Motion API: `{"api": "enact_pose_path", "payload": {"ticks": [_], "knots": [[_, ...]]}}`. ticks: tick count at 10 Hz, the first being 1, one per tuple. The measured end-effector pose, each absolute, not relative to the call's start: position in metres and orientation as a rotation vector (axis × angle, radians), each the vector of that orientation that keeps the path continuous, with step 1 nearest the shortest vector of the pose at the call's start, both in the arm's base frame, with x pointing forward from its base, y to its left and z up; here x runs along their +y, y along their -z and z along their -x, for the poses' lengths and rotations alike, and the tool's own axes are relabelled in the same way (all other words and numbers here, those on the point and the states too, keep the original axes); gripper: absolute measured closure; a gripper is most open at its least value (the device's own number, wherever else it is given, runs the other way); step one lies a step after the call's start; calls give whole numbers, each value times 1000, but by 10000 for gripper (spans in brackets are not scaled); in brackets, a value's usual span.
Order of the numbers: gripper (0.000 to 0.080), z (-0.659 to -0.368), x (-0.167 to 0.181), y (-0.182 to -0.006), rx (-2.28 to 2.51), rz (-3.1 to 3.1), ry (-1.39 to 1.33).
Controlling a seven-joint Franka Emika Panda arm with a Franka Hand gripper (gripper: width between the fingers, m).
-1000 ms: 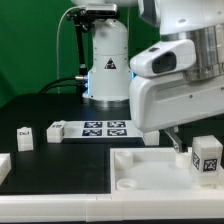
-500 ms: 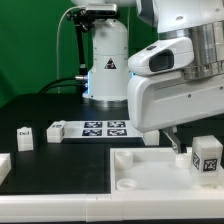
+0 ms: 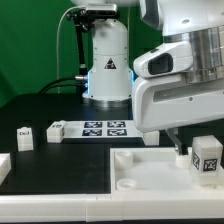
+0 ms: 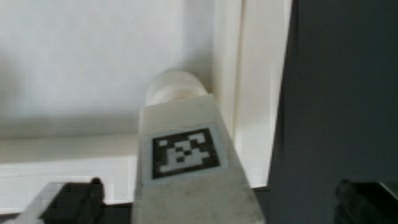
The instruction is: Assemble one leg
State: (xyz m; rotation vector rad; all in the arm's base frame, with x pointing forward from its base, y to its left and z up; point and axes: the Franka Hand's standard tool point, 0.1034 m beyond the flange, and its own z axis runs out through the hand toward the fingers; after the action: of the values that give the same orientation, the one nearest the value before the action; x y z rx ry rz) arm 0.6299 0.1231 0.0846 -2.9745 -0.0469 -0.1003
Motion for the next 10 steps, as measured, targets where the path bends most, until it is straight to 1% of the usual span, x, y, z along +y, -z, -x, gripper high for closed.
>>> {"api": "enact_pose_path", "payload": {"ticks": [1,3,7,10], "knots": [[151,-631,124,-85,-48,2974,109],[151,-628,120,-83,-77,2975,36],[151,-636,107,-77,-143,2974,60],[165,-635,117,-79,-144,2972,62]]}}
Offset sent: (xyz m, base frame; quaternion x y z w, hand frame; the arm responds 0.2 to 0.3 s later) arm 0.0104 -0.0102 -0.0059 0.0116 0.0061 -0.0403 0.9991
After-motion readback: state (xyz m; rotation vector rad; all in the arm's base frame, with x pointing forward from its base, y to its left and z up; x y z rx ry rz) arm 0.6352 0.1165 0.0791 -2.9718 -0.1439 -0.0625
